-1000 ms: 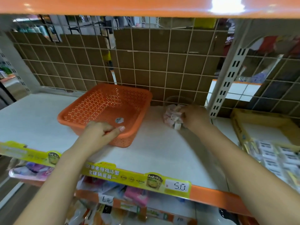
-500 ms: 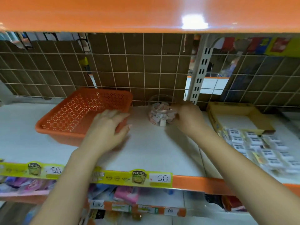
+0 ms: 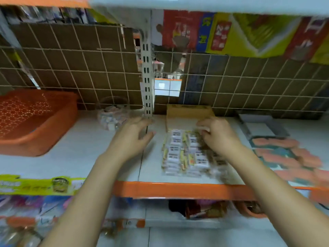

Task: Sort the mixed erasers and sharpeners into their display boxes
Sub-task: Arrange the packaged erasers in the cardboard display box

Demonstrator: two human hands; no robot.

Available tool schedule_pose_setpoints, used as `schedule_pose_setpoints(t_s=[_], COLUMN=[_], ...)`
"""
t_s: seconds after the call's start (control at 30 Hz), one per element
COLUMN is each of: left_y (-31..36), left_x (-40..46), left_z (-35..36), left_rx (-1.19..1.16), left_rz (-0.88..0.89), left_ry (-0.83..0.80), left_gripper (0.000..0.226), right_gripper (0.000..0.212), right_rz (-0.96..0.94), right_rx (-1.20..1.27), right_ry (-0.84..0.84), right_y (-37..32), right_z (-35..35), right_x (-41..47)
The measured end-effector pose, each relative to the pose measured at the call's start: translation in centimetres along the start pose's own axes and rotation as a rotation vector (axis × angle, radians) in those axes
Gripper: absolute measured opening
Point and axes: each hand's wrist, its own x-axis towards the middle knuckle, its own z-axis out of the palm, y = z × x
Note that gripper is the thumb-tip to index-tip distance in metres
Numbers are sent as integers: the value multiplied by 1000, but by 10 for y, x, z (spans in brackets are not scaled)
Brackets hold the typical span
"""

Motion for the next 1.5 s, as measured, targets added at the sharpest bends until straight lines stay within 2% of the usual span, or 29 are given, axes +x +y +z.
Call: schedule_pose_setpoints(t_s=[0.07, 0.17, 0.33, 0.5, 0.63, 0.77, 0.9, 1.07, 1.2, 1.3, 1.4, 1.5], left_y=[17, 33, 39, 35, 32, 30, 25, 17, 17, 17, 12, 7], left_x=[9, 23, 40, 47, 49, 51, 53, 70, 110, 136, 147, 149], left_z=[17, 38, 52, 52, 55, 58, 61, 55, 53, 70, 93, 104], left_rx=[-108, -180, -93, -66, -42, -52, -207, -445, -302, -164, 104, 214], left_rz=[-77, -157, -191, -150, -113, -108, -159, -145, -68, -62, -50, -72], left_ry=[-27, -120, -288, -421, -385, -340, -259, -92, -43, -80, -181, -225], left_gripper=[31, 29, 46, 47, 45, 43, 31, 30, 23, 20, 15, 26], right_gripper=[31, 23, 34, 39, 45, 42, 32, 36, 41, 38, 38, 32], right_rz=[39, 55, -13, -22, -33, -51, -5, 66, 92, 103, 122, 90], right_rx=[36, 63, 35, -18, 24, 159, 322, 551, 690, 544, 416, 360], right_ry=[-35, -128, -278, -365, -358, -260, -184, -87, -67, -98, -142, -108], right_y=[25, 50, 69, 72, 70, 70, 73, 71, 57, 47, 49, 53], right_z=[-4, -3, 3, 2, -1, -1, -1, -10, -5, 16, 40, 54], right_x=[-1, 1, 7, 13, 14, 11, 13, 35, 72, 100, 117, 124])
